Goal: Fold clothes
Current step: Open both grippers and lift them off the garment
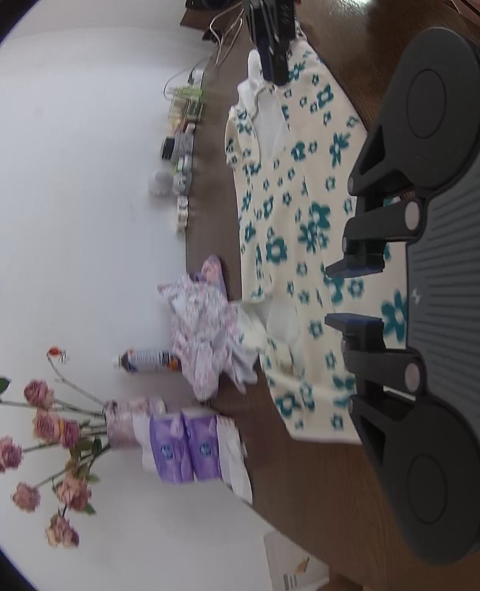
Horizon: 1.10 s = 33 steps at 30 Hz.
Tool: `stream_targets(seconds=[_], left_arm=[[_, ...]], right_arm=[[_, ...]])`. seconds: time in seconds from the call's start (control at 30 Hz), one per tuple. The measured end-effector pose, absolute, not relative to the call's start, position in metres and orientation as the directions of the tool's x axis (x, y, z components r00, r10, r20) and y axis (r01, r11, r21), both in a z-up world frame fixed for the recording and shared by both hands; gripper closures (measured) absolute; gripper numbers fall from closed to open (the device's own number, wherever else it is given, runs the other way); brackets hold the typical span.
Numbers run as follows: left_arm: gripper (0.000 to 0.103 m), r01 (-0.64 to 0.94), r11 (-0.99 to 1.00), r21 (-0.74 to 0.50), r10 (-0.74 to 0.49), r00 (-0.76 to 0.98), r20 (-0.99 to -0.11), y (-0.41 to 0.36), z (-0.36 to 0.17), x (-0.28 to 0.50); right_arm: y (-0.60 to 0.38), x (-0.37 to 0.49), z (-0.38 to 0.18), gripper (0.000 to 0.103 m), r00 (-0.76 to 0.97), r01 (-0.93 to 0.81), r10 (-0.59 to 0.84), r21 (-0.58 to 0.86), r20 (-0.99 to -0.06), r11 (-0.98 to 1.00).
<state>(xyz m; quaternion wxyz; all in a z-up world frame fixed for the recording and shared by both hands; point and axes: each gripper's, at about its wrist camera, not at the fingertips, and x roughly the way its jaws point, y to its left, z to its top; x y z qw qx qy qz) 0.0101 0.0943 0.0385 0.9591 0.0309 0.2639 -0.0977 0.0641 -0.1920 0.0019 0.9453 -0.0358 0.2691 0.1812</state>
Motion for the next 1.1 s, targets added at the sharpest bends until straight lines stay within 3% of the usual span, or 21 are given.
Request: stream_targets(seconds=[0.4, 0.5, 0.6, 0.67, 0.73, 0.97, 1.1], left_arm=[[0.082, 0.237, 0.971, -0.028, -0.206, 0.776, -0.596, 0.086, 0.012, 0.038], [0.079, 0.239, 0.970, -0.030, -0.210, 0.779, -0.590, 0.088, 0.014, 0.036], [0.064, 0.243, 0.969, -0.034, -0.219, 0.791, -0.571, 0.089, 0.020, 0.033], [0.038, 0.249, 0.968, -0.045, -0.232, 0.802, -0.551, 0.090, 0.026, 0.030], [0.025, 0.244, 0.968, -0.053, -0.235, 0.820, -0.522, 0.090, 0.034, 0.028], [0.005, 0.231, 0.971, -0.068, -0.235, 0.846, -0.480, 0.085, 0.056, 0.036], [0.005, 0.224, 0.972, -0.073, -0.230, 0.843, -0.487, 0.085, 0.067, 0.046]], right_arm=[[-0.165, 0.076, -0.018, 0.069, 0.732, -0.429, 0.360, 0.020, -0.579, 0.903], [-0.163, 0.076, -0.020, 0.064, 0.727, -0.439, 0.360, 0.008, -0.585, 0.898], [-0.163, 0.075, -0.017, 0.060, 0.724, -0.449, 0.373, 0.015, -0.581, 0.893], [-0.167, 0.072, -0.010, 0.052, 0.735, -0.445, 0.379, 0.022, -0.562, 0.895], [-0.173, 0.069, -0.002, 0.043, 0.756, -0.429, 0.372, 0.021, -0.539, 0.903], [-0.196, 0.072, 0.019, 0.000, 0.805, -0.361, 0.308, -0.007, -0.508, 0.932], [-0.206, 0.077, 0.026, 0.000, 0.814, -0.340, 0.290, -0.008, -0.504, 0.940]])
